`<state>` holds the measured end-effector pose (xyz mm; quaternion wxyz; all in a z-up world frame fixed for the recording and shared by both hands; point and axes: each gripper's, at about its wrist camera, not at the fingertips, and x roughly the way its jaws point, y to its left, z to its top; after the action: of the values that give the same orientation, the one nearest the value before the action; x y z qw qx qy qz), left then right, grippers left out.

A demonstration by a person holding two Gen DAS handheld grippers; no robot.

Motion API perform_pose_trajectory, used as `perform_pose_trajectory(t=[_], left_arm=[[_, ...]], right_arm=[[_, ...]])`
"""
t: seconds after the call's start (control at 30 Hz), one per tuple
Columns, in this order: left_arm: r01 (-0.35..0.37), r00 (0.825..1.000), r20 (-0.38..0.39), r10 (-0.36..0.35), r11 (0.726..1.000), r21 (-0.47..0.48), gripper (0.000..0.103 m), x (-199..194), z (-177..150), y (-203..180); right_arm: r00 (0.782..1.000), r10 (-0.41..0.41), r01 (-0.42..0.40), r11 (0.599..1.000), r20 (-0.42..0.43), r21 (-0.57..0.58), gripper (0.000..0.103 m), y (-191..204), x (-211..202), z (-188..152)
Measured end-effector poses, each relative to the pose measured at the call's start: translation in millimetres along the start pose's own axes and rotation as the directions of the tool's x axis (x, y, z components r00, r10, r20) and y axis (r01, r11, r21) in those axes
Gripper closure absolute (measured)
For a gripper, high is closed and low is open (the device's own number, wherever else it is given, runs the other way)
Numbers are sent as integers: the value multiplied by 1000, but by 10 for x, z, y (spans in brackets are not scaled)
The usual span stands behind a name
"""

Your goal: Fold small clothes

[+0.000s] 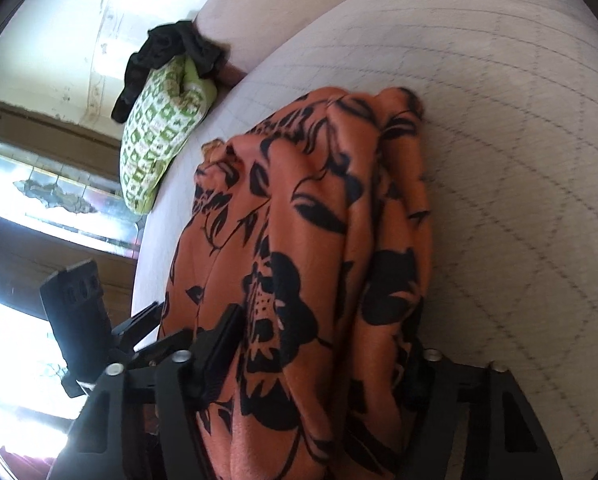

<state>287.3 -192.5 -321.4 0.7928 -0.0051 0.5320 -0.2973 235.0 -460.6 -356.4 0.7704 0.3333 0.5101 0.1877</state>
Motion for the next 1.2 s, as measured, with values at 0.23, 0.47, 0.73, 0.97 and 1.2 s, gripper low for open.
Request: perform_pose_trajectory(t=[0.23,0.47,0.73,0.97,1.2], left_arm=[[-18,998,67,20,1000,-26,43,-137,3,22],[-105,982,159,105,994,-4,50,-528,40,88],[-125,969,196,149,983,-132,50,-1047,29,482],[-152,956,226,188,974,-168,50,-1298,-57,595],[-206,953,194,232,968,-146,50,-1290,-273,590]], right_arm=[[995,-86,91,988,47,-122,56,373,6,-11],[992,-63,85,975,109,-205,59,813,-13,7],[993,27,4,966,114,-259,59,1299,133,13],[991,86,-58,962,97,-268,59,1564,292,-101],[997,56,-44,974,48,-224,59,1484,451,-288]])
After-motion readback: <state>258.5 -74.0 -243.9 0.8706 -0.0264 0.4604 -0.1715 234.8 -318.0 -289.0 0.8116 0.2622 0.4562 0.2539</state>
